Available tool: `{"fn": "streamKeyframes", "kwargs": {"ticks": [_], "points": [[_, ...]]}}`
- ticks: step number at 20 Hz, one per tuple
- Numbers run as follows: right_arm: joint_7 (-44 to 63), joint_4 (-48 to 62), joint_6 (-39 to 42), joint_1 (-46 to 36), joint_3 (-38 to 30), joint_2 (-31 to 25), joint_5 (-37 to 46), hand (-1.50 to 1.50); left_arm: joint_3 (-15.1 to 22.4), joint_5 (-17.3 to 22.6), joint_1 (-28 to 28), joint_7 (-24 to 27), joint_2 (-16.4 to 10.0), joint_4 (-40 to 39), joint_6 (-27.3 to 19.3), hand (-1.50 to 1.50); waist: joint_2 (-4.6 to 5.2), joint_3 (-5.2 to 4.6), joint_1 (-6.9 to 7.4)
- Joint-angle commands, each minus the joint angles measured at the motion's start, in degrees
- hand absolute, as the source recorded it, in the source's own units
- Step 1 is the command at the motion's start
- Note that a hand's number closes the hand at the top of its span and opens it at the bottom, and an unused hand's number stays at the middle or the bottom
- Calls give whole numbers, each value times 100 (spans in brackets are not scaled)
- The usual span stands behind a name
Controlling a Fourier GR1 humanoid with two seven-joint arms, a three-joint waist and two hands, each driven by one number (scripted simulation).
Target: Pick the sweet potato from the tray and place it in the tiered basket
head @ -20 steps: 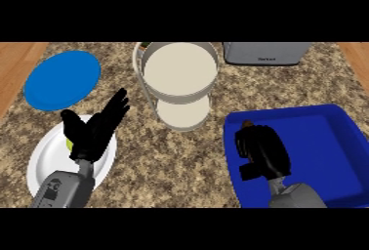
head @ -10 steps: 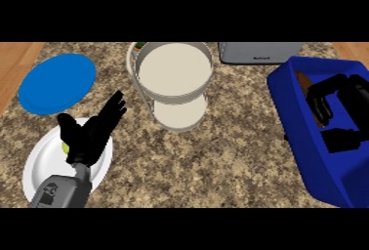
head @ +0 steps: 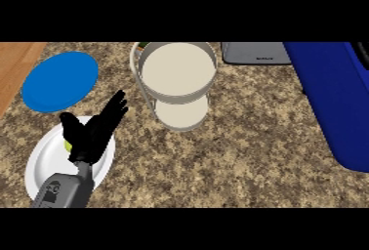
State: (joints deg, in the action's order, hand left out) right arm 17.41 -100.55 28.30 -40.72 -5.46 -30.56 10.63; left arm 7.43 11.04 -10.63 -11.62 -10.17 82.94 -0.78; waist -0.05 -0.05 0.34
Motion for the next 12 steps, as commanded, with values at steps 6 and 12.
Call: {"fn": "streamKeyframes", "kwargs": {"ticks": [6,12], "points": [[982,1268,-457,-1775,843,990,657,150,-160,59,-171,-269,-63,80,178,0,11,-1,70],[839,2600,-978,-2511,883,1547,1104,150,-103,-107,-58,-222,35,184,108,0,21,1,88]]}}
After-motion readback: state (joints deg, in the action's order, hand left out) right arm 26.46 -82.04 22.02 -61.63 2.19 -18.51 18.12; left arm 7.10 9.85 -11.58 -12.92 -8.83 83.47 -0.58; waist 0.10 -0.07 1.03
